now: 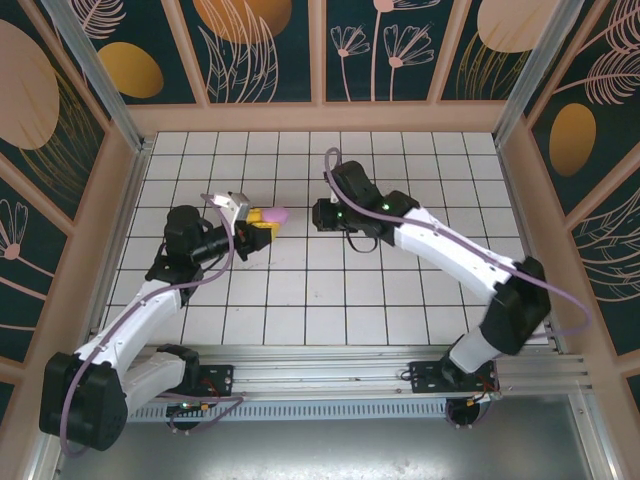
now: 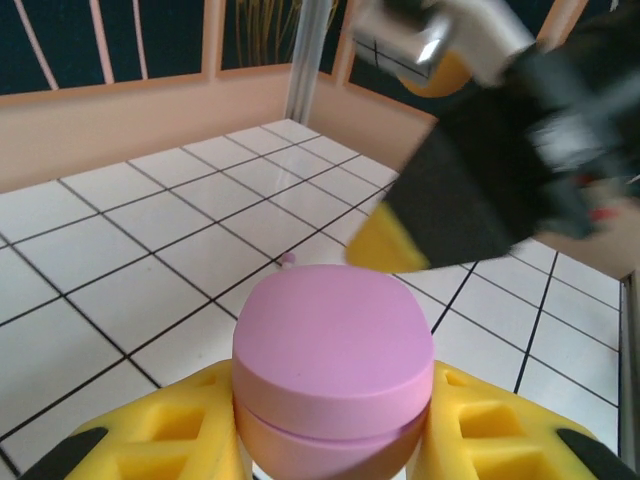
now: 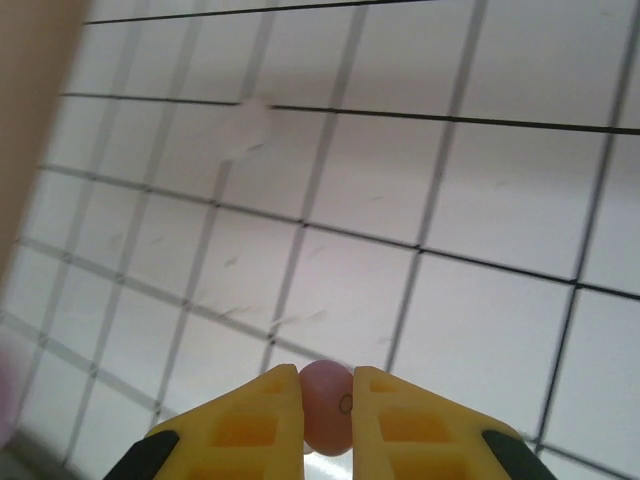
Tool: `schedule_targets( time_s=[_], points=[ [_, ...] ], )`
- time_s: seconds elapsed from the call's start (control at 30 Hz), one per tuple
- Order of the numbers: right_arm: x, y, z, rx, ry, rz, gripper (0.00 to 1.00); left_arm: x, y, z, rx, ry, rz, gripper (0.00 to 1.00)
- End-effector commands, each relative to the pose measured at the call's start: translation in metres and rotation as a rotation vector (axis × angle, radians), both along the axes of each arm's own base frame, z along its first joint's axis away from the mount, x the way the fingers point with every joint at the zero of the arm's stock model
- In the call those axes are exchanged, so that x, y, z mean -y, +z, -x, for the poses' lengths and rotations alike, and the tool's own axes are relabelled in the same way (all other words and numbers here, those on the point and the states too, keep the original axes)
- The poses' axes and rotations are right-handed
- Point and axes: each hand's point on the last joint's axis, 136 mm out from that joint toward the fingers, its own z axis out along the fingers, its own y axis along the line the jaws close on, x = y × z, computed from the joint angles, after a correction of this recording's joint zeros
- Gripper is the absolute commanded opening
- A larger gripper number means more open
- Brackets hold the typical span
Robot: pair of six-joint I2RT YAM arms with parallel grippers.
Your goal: Insert wireless bluetooth earbuds into charging case
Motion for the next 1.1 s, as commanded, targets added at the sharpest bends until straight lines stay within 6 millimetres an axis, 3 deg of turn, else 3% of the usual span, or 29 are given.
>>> schedule_targets(
  time_s=[0.0, 0.1, 0.2, 0.43, 0.67, 1.07],
  points=[
    [-0.011, 0.012, 0.029, 0.006, 0.091, -0.087, 0.13, 0.012, 0.016, 0.003, 0.079, -0.06, 0.045, 0.0],
    [-0.025, 0.033, 0.047, 0.037, 0.147, -0.158, 0.12, 0.02, 0.021, 0.0, 0.09, -0.085, 0.051, 0.0],
    [-0.033, 0.039, 0.052, 0.058, 0.181, -0.159, 0.12, 0.026, 0.026, 0.0, 0.104, -0.103, 0.057, 0.0],
    [-0.043, 0.047, 0.039, 0.083, 0.172, -0.168, 0.12, 0.03, 0.025, 0.009, 0.114, -0.12, 0.063, 0.0],
    [-0.033, 0.057, 0.019, 0.091, 0.118, -0.185, 0.12, 0.032, 0.02, 0.02, 0.115, -0.145, 0.069, 0.0],
    [-0.032, 0.068, 0.019, 0.089, 0.112, -0.208, 0.11, 0.032, 0.013, 0.015, 0.107, -0.133, 0.046, 0.0]
  ],
)
